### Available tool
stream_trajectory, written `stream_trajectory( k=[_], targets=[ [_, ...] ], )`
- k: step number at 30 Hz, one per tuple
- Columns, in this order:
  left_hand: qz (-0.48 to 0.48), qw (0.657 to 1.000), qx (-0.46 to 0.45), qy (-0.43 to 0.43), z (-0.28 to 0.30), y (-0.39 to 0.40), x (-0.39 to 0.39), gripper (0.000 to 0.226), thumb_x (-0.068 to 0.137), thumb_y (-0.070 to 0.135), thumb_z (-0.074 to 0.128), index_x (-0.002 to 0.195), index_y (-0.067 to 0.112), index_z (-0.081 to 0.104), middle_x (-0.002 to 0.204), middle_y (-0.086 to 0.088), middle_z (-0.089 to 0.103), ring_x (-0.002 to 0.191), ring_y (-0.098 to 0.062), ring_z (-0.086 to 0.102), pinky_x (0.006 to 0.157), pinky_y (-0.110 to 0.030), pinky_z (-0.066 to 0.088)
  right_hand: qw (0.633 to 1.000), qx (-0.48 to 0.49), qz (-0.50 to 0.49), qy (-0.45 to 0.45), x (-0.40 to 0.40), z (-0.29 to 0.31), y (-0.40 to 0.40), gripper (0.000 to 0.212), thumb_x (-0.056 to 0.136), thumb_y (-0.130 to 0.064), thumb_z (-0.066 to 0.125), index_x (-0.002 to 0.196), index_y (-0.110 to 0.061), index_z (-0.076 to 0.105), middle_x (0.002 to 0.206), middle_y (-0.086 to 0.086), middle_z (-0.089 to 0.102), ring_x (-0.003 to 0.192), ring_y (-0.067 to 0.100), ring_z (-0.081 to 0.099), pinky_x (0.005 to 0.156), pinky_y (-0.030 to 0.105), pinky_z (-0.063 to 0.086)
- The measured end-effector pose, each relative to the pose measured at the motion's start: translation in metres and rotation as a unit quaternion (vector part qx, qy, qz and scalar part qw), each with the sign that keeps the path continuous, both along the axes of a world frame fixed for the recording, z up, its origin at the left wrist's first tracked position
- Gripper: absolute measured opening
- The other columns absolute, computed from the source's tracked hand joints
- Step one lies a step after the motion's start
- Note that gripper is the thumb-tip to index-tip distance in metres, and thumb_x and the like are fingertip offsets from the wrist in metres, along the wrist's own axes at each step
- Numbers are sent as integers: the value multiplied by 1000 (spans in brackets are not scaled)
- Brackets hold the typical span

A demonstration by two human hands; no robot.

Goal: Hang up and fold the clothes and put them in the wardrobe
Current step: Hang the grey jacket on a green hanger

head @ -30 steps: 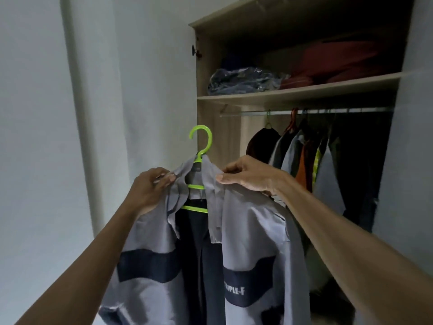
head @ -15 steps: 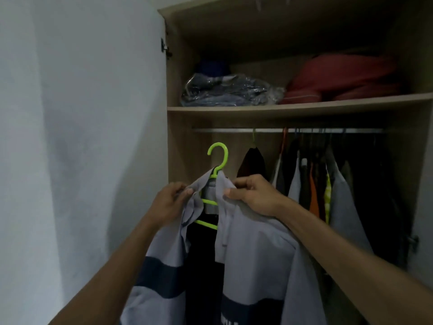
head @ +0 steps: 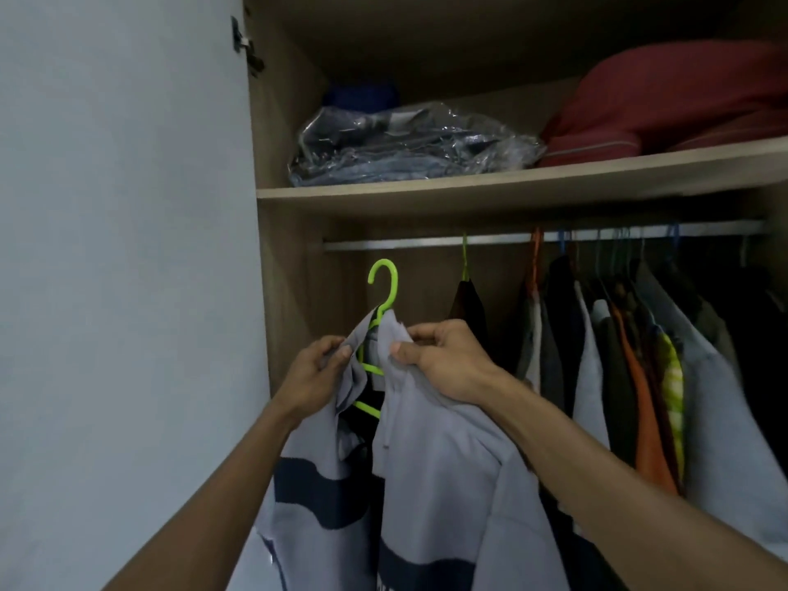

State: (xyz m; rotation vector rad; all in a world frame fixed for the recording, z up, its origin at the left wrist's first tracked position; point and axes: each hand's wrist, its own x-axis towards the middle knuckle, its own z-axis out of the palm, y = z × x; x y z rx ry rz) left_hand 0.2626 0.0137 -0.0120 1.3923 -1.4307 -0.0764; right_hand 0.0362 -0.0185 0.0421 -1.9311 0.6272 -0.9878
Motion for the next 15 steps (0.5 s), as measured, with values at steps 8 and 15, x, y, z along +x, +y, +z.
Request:
stream_trajectory(
  k=[8,15],
  targets=[
    [-24,999,-30,32,29,-106,50,23,105,25,45,116,25,65,104,2,72,97,-9,68,85,-27,54,999,-12,-32,-31,64,26,-79,7,93,-17,69,91,-19,76,92,5,76,88,22,73,83,39,61],
    [-21,999,27,-10,53,-195,70,30,101,42,43,100,26,68,100,-4,71,97,-25,65,87,-37,49,987,-27,-156,-29,101,42,-143,25,89,-24,68,74,-6,74,71,6,73,70,23,70,62,37,57]
  ],
)
